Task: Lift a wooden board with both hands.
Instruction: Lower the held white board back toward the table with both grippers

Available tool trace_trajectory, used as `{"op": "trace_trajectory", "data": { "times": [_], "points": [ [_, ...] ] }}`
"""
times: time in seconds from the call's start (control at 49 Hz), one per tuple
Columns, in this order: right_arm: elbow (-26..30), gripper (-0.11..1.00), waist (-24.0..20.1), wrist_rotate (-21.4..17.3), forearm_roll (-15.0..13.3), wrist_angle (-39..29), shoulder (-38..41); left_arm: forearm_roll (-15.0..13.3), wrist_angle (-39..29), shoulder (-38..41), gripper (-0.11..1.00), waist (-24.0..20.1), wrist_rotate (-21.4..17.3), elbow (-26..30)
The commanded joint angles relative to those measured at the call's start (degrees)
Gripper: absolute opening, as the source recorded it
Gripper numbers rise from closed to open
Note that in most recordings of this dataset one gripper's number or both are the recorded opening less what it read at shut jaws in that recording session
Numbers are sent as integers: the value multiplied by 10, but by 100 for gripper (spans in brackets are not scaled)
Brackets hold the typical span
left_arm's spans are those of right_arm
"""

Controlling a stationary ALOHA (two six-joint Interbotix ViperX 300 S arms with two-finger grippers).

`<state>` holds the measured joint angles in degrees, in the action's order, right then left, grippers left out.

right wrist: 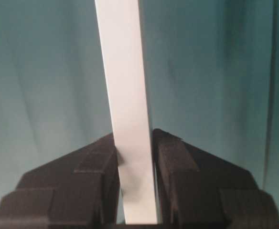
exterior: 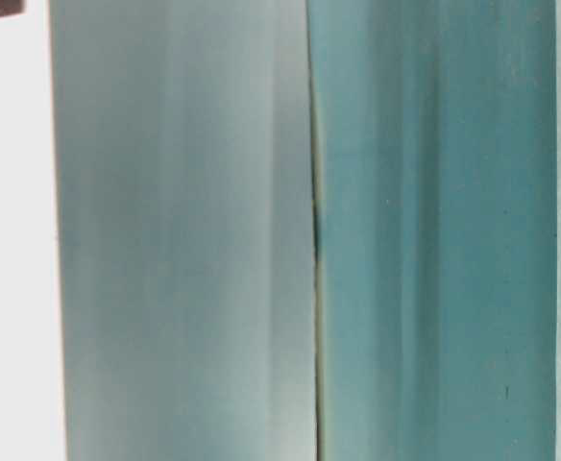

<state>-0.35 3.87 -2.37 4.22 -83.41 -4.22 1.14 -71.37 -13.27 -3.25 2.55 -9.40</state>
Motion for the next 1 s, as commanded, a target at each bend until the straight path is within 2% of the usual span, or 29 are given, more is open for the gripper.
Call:
{"op": "trace_trajectory", "data": {
  "times": [0.0,0.122,0.428,0.775,0.979],
  "points": [
    [-32,21,3,11,0,48,-3,2,47,-4,17,-5,6,-16],
    [-81,21,4,17,0,97,-2,2,91,-3,17,-8,4,-60],
    [-155,21,4,29,0,184,16,4,168,22,17,-11,2,-142],
    [-202,21,-1,30,3,262,47,2,268,67,17,-9,11,-206],
    [-235,21,-5,33,7,301,62,2,287,89,17,-10,9,-218]
  ]
}}
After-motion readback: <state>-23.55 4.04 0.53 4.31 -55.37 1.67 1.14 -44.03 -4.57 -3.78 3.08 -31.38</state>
